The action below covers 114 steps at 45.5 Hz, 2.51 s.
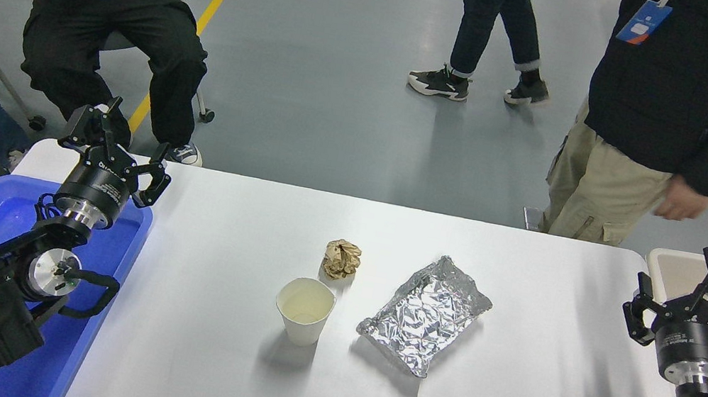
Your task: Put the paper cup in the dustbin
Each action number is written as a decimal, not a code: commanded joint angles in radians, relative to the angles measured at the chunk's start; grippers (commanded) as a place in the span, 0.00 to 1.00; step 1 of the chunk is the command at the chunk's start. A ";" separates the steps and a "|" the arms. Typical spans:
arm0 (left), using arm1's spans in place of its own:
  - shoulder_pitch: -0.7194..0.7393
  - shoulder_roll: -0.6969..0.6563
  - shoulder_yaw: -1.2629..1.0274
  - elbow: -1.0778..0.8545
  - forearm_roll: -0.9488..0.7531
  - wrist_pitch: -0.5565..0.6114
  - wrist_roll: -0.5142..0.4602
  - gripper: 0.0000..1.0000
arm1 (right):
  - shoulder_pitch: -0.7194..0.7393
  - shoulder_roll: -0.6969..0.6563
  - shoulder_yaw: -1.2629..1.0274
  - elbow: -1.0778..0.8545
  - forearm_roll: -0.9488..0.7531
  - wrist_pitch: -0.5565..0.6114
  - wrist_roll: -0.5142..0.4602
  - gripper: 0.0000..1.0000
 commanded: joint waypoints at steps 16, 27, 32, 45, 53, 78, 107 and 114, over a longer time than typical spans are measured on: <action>0.000 0.000 0.000 0.000 0.000 0.000 0.000 1.00 | 0.016 0.001 -0.001 0.006 0.002 -0.007 -0.005 1.00; 0.000 0.000 0.000 0.000 0.000 0.000 0.000 1.00 | 0.004 -0.072 -0.064 0.167 0.002 -0.065 -0.128 1.00; 0.000 0.000 0.000 0.000 0.000 0.000 0.000 1.00 | 0.004 -0.133 -0.143 0.230 0.002 -0.076 -0.143 1.00; 0.000 0.000 0.000 0.000 0.000 0.000 0.000 1.00 | 0.051 -0.328 -0.329 0.415 -0.032 -0.073 -0.182 1.00; 0.000 0.000 0.000 0.000 0.000 0.000 0.002 1.00 | 0.154 -0.434 -0.450 0.492 -0.080 -0.071 -0.266 1.00; 0.000 0.000 0.000 0.000 0.000 0.000 0.000 1.00 | 0.732 -0.463 -1.136 0.575 -0.379 -0.073 -0.332 1.00; 0.000 0.000 0.000 0.000 0.000 0.000 0.000 1.00 | 1.107 -0.046 -1.618 0.477 -0.480 -0.042 -0.344 1.00; 0.000 0.000 0.000 0.000 0.000 0.000 0.002 1.00 | 1.110 0.073 -1.681 0.386 -0.471 -0.025 -0.438 1.00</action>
